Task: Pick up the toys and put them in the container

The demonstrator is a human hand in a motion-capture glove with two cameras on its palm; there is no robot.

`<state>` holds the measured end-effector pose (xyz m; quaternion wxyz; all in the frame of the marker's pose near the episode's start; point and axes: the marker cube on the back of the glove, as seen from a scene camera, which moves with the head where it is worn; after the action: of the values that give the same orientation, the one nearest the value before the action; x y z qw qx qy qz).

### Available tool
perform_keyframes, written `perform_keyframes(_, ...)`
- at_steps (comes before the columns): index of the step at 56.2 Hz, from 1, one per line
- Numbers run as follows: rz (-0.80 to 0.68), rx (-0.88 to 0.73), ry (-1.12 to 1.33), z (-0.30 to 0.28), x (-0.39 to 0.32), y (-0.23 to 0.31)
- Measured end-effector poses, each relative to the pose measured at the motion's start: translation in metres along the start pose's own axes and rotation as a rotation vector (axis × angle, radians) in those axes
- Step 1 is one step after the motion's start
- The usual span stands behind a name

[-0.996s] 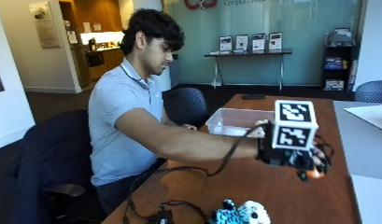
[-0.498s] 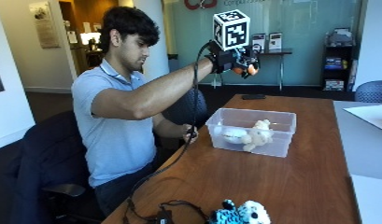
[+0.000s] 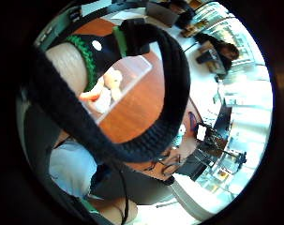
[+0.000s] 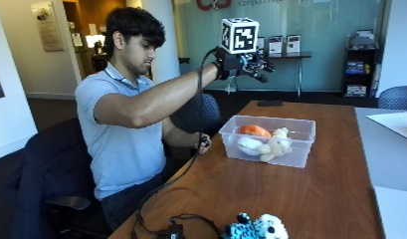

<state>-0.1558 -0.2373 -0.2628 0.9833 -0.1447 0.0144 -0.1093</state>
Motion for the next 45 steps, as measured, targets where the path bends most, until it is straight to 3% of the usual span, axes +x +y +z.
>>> perform_keyframes(7, 0.098, 0.035, 0.063, 0.002, 0.053, 0.044)
perform_keyframes(14, 0.297, -0.002, 0.106, 0.02, 0.129, 0.094)
perform_keyframes(26, 0.824, -0.054, 0.065, 0.074, 0.292, 0.164)
perform_keyframes(32, 0.912, -0.09, 0.026, 0.112, 0.337, 0.175)
perform_keyframes(45, 0.953, -0.178, -0.024, 0.185, 0.393, 0.175)
